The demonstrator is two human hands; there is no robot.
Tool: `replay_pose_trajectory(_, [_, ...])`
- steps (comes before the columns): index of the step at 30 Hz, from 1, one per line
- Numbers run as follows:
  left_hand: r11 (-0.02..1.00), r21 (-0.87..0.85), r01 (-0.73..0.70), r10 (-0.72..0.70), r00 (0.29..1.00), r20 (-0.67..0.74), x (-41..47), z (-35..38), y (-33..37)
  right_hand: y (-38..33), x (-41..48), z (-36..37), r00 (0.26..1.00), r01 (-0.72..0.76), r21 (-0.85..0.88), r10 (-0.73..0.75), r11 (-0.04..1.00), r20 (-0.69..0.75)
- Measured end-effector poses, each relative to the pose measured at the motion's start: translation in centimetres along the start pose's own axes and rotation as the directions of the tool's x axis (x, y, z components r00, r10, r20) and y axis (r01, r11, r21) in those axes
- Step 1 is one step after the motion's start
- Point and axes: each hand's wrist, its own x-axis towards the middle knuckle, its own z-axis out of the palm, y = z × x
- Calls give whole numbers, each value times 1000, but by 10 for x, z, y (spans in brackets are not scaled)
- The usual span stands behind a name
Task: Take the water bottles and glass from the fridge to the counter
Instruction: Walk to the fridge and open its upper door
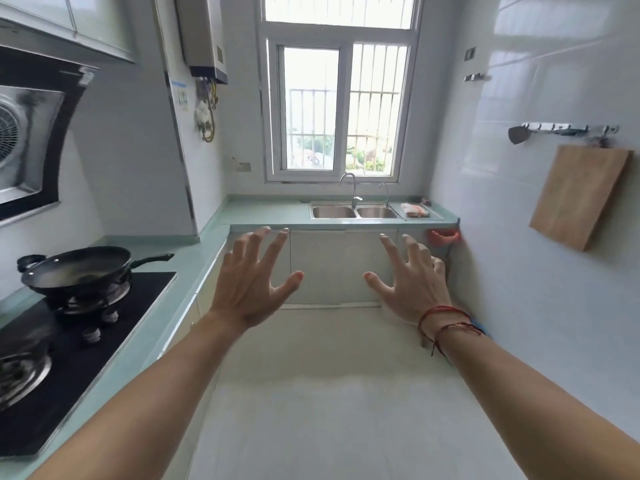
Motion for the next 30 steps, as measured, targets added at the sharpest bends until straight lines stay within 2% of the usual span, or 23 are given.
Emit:
replay_pose_trajectory(10, [996,-84,-21,22,1000,12,137,128,-41,53,135,90,999,-36,-49,37,998,12])
replay_pose_trajectory(22, [971,-207,-123,131,991,26,322,280,-123,107,307,193,977,-211,-217,211,953,-23])
replay_pose_trajectory(30, [915,-315,-253,271,962,15,437,374,-110,158,373,226,939,-338,-273,341,901,-38])
